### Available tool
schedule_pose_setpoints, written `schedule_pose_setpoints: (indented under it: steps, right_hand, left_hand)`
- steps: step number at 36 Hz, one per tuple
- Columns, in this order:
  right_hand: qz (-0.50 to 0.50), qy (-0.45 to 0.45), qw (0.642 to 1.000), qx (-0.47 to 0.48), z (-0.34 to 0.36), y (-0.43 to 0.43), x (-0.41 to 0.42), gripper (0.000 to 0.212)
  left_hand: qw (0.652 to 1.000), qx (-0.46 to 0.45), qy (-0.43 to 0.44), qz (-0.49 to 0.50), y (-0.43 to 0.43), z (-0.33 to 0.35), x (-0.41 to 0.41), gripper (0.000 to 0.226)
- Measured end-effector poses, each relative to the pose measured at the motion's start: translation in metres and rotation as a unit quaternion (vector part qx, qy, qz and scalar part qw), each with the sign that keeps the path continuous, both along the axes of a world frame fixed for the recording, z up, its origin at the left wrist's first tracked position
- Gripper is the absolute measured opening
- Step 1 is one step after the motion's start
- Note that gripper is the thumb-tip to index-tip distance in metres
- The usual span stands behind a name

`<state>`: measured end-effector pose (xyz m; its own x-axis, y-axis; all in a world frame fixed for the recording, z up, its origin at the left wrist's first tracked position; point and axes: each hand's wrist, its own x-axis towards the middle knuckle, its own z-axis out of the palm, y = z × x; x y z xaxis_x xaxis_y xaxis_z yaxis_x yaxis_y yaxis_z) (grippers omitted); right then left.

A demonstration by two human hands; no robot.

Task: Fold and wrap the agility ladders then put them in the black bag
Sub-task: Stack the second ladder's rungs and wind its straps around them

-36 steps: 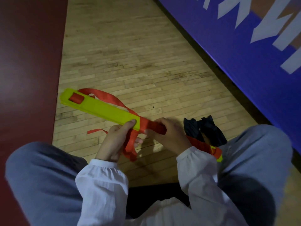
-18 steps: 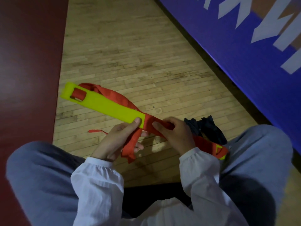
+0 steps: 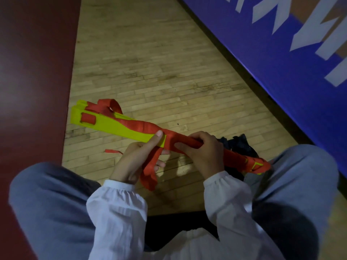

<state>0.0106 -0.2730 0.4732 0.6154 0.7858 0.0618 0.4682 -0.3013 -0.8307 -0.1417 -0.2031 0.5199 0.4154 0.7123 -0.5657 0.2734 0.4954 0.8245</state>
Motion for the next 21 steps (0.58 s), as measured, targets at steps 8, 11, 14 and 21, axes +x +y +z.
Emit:
schedule_pose_setpoints:
  steps: [8,11,14,21]
  right_hand:
    - [-0.007,-0.011,1.0,0.013,-0.007,0.004,-0.001,0.036]
    - [-0.004,-0.013,1.0,0.012,-0.009,0.005,-0.001,0.037]
    - [0.005,-0.024,1.0,-0.001,-0.011,0.005,-0.002,0.038]
    - [0.16,-0.024,0.978,-0.135,0.007,0.005,0.013,0.045]
  left_hand:
    - [0.997,0.007,-0.005,0.077,-0.004,-0.001,0.009,0.062]
    - [0.993,0.009,0.004,0.115,-0.006,-0.001,0.012,0.06]
    - [0.99,0.015,0.015,0.138,-0.008,-0.001,0.013,0.056]
    - [0.986,0.049,0.034,0.154,-0.011,-0.003,0.01,0.053]
